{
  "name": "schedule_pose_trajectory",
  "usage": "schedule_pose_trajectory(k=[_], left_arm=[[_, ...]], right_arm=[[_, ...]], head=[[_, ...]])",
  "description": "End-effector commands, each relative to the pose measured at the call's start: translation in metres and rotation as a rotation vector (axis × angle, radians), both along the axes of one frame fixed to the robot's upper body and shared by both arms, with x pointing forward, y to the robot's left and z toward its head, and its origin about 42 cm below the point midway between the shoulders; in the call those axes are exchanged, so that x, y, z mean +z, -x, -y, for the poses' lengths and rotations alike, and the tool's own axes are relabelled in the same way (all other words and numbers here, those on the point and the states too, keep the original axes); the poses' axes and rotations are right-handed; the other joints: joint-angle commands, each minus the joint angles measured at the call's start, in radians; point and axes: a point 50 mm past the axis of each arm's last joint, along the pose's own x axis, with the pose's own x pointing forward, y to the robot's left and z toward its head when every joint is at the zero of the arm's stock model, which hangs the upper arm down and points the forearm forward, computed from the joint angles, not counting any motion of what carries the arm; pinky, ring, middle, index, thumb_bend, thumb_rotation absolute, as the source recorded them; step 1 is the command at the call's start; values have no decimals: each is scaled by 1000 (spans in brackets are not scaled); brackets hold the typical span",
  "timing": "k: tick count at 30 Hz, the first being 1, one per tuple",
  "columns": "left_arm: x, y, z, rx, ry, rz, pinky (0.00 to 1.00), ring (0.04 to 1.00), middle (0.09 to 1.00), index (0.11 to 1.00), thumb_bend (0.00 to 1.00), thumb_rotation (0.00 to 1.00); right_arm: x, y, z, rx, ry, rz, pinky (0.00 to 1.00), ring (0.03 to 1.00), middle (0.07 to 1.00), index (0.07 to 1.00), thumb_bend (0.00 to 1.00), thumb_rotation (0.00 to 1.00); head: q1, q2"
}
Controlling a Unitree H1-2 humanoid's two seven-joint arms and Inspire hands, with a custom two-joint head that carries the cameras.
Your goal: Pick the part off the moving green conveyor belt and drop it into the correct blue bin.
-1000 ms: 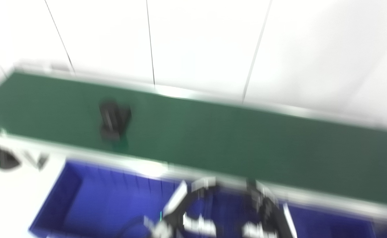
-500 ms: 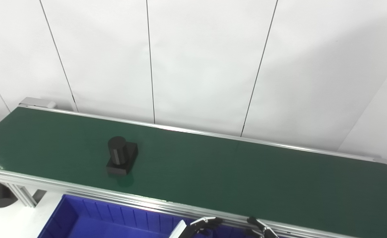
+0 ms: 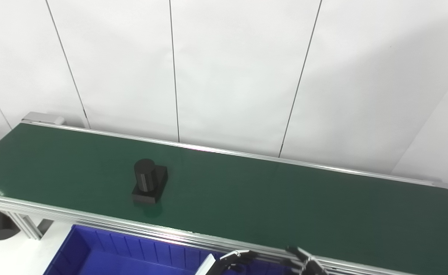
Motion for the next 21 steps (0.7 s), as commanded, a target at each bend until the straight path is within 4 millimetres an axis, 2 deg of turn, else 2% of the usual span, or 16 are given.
schedule_pose_trajectory(k=[1, 6, 10, 17, 21], left_arm=[[5, -8, 0, 8, 14, 20, 728, 801, 826, 800, 1000, 388], [5, -9, 2, 9, 20, 14, 739, 802, 833, 805, 992, 379], [5, -10, 3, 10, 20, 13, 741, 801, 835, 809, 986, 369], [5, -13, 5, 6, 31, 3, 740, 799, 828, 806, 985, 364], [4, -13, 6, 4, 32, -2, 737, 801, 833, 810, 993, 371]], right_arm=[[25, -10, -8, 33, -30, 113, 614, 710, 822, 760, 986, 215], [49, -20, -12, 52, -60, 185, 599, 700, 820, 761, 999, 242], [61, -26, -14, 76, -84, 199, 595, 700, 815, 769, 1000, 260], [68, -37, -14, 80, -94, 219, 585, 692, 803, 778, 998, 258], [63, -58, -14, 62, -64, 234, 613, 712, 808, 788, 961, 229]], head=[[3, 1], [2, -2], [3, -6], [4, -11], [12, -17]])
